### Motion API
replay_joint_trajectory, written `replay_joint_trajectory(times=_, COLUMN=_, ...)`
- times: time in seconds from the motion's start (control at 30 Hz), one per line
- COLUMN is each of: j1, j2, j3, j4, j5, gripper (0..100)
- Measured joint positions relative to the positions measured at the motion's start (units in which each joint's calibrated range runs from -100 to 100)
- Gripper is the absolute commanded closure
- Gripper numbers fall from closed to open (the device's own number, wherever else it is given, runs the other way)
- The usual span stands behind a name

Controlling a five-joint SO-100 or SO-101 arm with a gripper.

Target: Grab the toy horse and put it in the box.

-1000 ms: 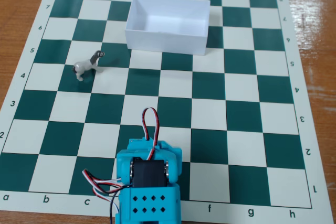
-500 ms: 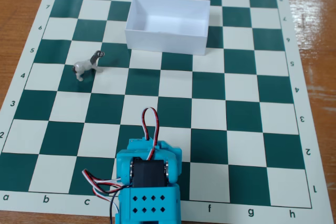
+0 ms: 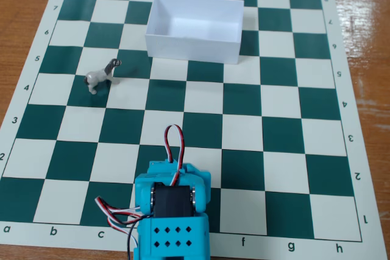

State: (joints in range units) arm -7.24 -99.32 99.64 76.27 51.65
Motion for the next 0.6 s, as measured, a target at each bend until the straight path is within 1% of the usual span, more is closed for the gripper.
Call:
replay_joint_trajectory(times=0.03, j1=0.0, j2=0.0, j3=-0.3, j4=-0.2, j5=-0.2, gripper=100)
replay_joint_trajectory(times=0.07, j1=0.0, j2=0.0, j3=-1.4, j4=-0.4, j5=-1.5, gripper=100)
replay_joint_trajectory(times=0.13, j1=-0.2, j2=0.4, j3=-5.8, j4=-2.4, j5=-5.4, gripper=100)
replay_joint_trajectory(times=0.2, j1=-1.5, j2=4.3, j3=-12.3, j4=-5.6, j5=-10.1, gripper=99)
replay_joint_trajectory(times=0.23, j1=-2.2, j2=7.3, j3=-16.1, j4=-7.4, j5=-12.4, gripper=99)
replay_joint_trajectory(times=0.3, j1=-3.3, j2=14.7, j3=-25.5, j4=-9.4, j5=-17.7, gripper=95)
replay_joint_trajectory(times=0.4, j1=-5.4, j2=28.3, j3=-41.5, j4=-8.6, j5=-25.7, gripper=91)
replay_joint_trajectory(times=0.5, j1=-7.5, j2=43.7, j3=-58.0, j4=-6.3, j5=-33.3, gripper=91)
replay_joint_trajectory(times=0.53, j1=-8.3, j2=48.3, j3=-62.2, j4=-5.9, j5=-35.6, gripper=87)
replay_joint_trajectory(times=0.6, j1=-10.0, j2=57.4, j3=-69.2, j4=-5.9, j5=-39.6, gripper=75)
